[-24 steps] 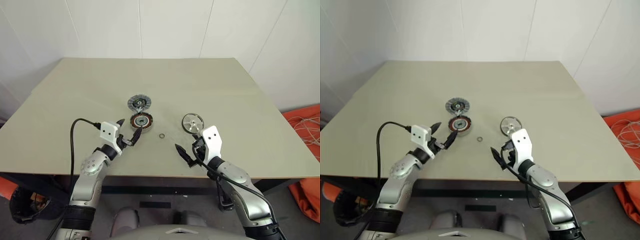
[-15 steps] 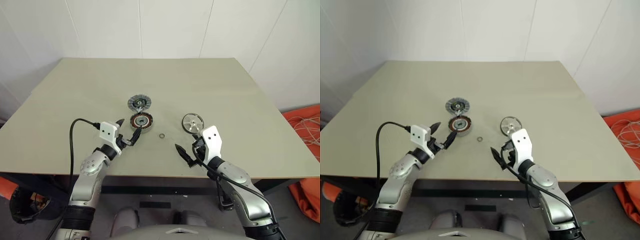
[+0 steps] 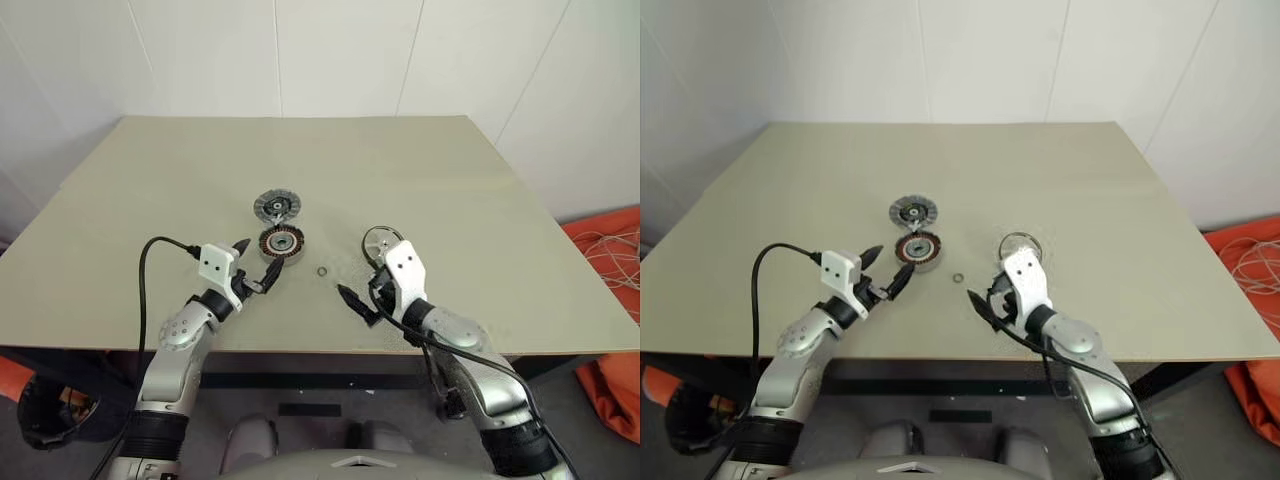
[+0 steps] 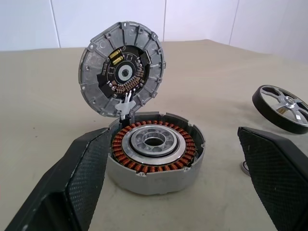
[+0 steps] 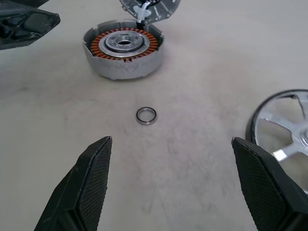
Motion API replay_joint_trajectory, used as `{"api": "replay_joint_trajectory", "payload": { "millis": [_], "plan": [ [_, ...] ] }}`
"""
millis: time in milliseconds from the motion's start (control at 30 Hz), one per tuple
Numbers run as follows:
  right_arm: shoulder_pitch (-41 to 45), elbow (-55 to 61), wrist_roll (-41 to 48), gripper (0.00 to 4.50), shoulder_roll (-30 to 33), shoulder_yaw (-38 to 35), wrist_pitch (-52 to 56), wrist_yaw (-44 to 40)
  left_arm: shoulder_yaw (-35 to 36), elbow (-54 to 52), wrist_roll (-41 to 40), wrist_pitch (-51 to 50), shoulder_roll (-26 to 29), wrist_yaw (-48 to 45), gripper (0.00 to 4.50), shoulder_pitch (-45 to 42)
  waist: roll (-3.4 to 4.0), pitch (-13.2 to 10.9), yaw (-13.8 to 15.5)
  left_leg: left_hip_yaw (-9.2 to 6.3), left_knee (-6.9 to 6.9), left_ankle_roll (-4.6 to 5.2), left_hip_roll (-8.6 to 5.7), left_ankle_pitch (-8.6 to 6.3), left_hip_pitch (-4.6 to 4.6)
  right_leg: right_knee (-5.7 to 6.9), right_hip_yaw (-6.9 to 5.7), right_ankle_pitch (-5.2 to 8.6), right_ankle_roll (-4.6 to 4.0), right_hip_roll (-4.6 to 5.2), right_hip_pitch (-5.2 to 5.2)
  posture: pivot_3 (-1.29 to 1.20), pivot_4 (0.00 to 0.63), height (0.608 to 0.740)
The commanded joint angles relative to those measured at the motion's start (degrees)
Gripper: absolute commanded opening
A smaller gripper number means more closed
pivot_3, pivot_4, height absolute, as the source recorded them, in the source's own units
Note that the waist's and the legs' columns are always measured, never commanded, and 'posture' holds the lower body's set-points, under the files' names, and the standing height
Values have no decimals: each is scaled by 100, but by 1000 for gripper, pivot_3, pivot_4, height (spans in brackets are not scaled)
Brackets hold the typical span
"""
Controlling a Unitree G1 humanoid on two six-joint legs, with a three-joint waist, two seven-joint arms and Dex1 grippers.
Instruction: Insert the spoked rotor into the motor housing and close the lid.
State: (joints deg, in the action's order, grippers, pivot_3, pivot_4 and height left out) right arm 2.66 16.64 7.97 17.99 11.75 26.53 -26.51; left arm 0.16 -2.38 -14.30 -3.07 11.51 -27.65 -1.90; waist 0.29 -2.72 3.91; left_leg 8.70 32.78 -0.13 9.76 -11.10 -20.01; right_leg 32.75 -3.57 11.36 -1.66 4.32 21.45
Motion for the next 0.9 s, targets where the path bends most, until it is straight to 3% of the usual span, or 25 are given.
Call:
{"api": "replay_joint_trajectory", "payload": {
  "millis": [33,500,900],
  "plan": [
    [353,-243,-41,4500,-2,158,-75,-202,32,-157,-74,21,51,-70,4476,1,0,0,6,0,0,0,0,0,-1,0,0,0,0,0,-1,0,0,740],
    [1316,-1784,-232,4500,-523,579,-422,-444,-96,-378,-14,11,-49,48,4476,211,2,-1,1,2,1,1,1,-1,-4,6,0,2,-8,-1,2,0,0,740],
    [1757,-2548,-214,4500,-669,258,-308,-400,-115,-151,-13,190,-47,-92,4476,209,3,-2,-1,3,2,1,2,-1,-4,9,0,1,-10,-1,3,0,0,740]
  ]
}}
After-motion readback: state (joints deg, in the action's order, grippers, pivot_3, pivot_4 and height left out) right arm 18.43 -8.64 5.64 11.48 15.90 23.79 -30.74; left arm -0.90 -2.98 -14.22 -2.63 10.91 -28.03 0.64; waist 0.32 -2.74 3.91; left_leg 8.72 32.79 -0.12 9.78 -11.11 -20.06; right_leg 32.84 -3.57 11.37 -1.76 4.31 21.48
